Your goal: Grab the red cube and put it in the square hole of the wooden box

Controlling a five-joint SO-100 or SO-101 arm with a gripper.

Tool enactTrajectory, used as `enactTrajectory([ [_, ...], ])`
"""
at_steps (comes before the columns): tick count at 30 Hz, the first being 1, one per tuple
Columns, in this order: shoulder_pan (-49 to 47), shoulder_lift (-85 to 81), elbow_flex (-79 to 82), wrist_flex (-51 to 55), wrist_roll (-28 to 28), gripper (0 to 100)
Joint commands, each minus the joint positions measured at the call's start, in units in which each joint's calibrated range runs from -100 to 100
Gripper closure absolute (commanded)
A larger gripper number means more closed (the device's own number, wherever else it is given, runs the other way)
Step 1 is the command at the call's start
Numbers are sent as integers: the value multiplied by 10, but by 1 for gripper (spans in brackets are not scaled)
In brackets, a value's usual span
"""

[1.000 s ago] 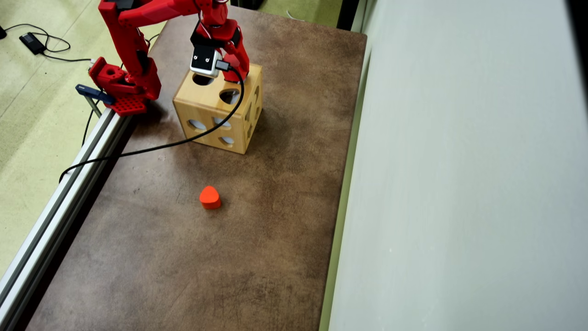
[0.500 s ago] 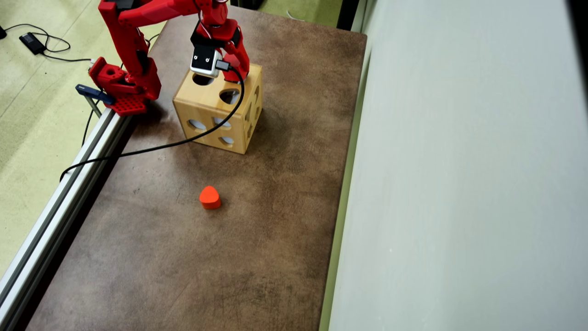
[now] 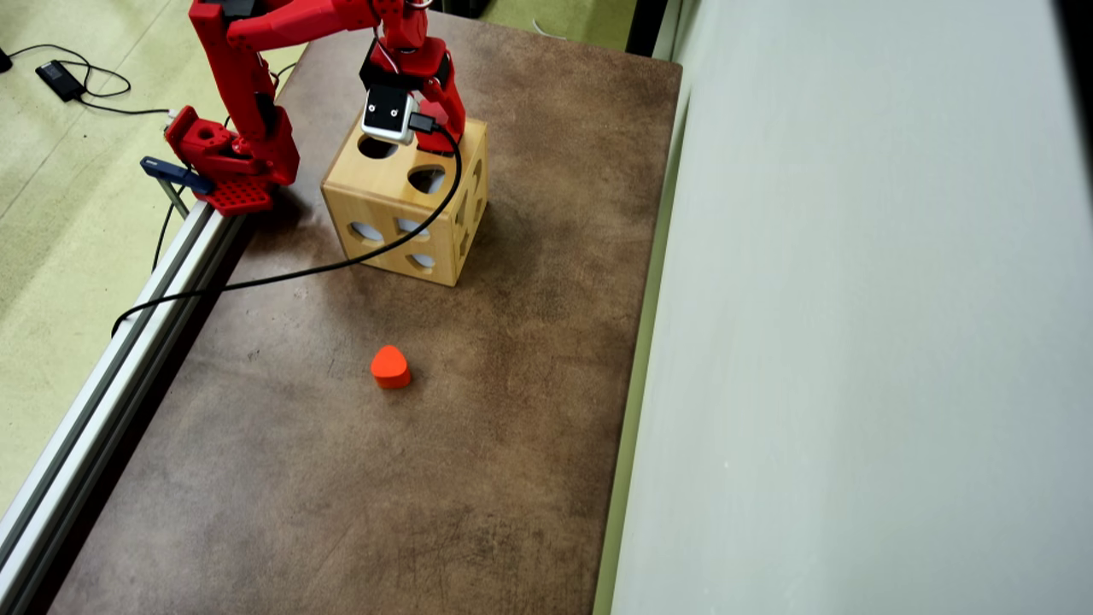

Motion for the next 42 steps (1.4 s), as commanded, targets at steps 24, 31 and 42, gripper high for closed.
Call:
enactTrajectory([
  [24, 0, -41, 13, 6, 5, 97],
  [31, 0, -46, 14, 9, 6, 76],
  [42, 5, -122, 14, 8, 1, 50],
])
